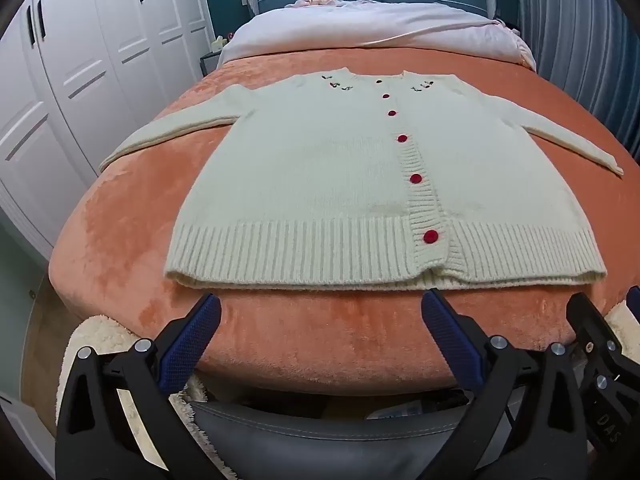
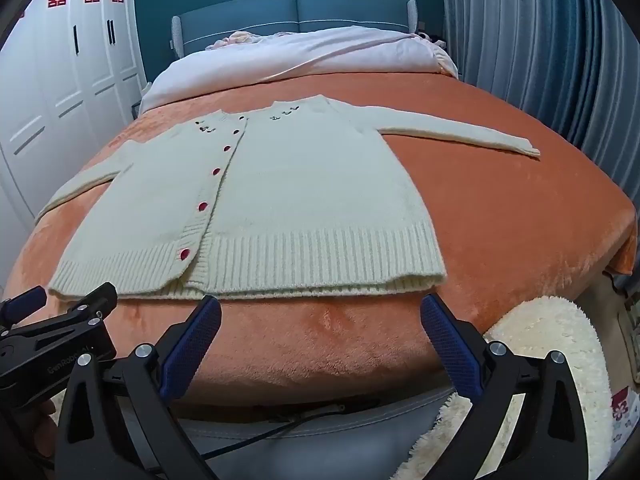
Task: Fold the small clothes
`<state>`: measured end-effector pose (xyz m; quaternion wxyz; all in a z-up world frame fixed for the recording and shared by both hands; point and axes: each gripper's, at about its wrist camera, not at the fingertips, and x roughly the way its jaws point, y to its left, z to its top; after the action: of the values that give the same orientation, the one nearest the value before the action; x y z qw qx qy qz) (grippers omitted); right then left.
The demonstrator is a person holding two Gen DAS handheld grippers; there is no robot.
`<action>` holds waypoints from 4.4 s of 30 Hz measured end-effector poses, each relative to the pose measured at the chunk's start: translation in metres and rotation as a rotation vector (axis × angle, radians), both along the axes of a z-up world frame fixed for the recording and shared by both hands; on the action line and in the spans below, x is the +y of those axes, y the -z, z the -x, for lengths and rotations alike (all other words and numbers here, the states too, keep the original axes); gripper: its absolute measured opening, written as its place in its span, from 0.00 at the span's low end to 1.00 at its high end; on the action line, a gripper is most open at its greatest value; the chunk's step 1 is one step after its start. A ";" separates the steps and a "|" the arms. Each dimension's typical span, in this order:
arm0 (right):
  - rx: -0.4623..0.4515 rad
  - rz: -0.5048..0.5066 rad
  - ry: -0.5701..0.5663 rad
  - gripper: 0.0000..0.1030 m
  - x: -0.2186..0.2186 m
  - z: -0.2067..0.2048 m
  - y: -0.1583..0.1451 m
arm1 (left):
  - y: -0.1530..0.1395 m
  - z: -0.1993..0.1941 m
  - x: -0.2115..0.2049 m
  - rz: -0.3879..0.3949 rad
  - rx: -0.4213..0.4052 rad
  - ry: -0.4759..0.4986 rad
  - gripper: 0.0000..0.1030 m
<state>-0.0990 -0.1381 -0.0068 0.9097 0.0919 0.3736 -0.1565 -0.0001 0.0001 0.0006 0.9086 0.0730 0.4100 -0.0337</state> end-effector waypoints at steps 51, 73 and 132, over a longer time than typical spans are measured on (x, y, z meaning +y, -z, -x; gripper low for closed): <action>0.001 0.016 0.001 0.95 0.006 0.006 0.005 | 0.012 -0.001 0.011 0.004 0.015 0.025 0.95; -0.001 0.014 0.001 0.95 0.007 0.006 0.005 | 0.011 -0.001 0.009 -0.005 0.014 0.026 0.95; -0.225 -0.502 0.623 0.95 -0.402 -0.165 0.046 | -0.002 -0.152 0.063 0.138 -0.005 -0.232 0.95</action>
<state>0.0657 -0.5404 -0.0528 0.8032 0.4362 0.2529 -0.3173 0.1523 0.0635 0.0025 0.9102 -0.0377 0.4101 0.0435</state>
